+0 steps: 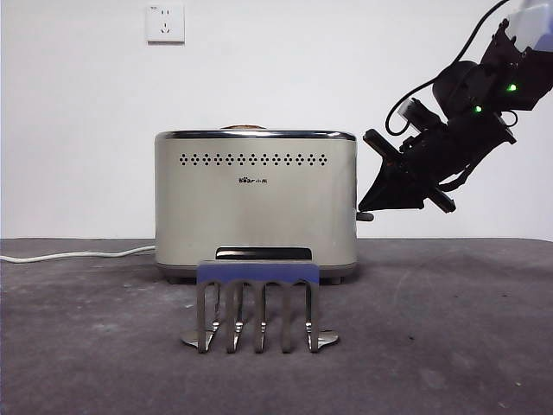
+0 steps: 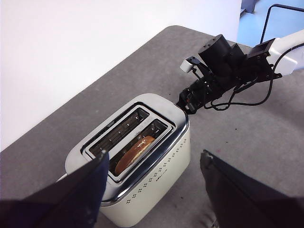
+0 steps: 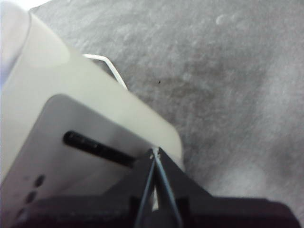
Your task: Pick up a slice of bread from the rack,put the bread on the toaster,press the button
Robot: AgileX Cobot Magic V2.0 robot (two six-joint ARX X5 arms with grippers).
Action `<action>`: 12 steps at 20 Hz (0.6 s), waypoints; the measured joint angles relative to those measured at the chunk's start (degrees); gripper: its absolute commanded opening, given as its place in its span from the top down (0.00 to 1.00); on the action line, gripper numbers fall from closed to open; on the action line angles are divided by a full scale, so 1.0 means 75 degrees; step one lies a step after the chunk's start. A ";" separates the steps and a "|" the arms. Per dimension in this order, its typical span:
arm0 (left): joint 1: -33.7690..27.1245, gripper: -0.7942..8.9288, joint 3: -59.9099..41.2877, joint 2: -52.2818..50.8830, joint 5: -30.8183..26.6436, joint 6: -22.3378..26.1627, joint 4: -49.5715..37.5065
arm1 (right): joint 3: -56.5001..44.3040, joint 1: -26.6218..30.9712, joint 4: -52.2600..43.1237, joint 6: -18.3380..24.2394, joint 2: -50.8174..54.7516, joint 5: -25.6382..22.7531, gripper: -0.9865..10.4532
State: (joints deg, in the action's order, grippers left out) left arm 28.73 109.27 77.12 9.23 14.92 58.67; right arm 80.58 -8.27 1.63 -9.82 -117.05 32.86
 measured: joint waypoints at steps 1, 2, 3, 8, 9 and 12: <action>0.0000 0.58 0.0000 0.0000 0.0000 0.0000 0.0000 | 0.0012 0.0017 -0.0020 0.0020 -0.0029 -0.0047 0.92; 0.0000 0.58 0.0000 0.0000 0.0000 0.0000 0.0000 | 0.0015 0.0029 -0.0026 0.0029 -0.0050 -0.0061 0.92; 0.0000 0.58 0.0000 0.0000 0.0000 0.0000 0.0000 | 0.0017 0.0035 -0.0035 0.0029 -0.0055 -0.0047 0.92; 0.0000 0.58 0.0000 0.0000 0.0000 0.0000 0.0000 | 0.0020 0.0035 -0.0020 0.0029 -0.0055 -0.0041 0.92; 0.0000 0.58 0.0000 0.0000 0.0000 0.0000 0.0000 | 0.0020 0.0035 -0.0020 0.0029 -0.0055 0.0012 0.92; 0.0000 0.58 0.0000 0.0000 0.0000 0.0000 0.0003 | 0.0020 0.0047 -0.0012 0.0029 -0.0055 0.0055 0.92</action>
State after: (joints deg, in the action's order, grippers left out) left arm 28.73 109.27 77.12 9.23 14.92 58.70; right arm 80.73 -7.92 1.54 -9.61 -117.47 33.28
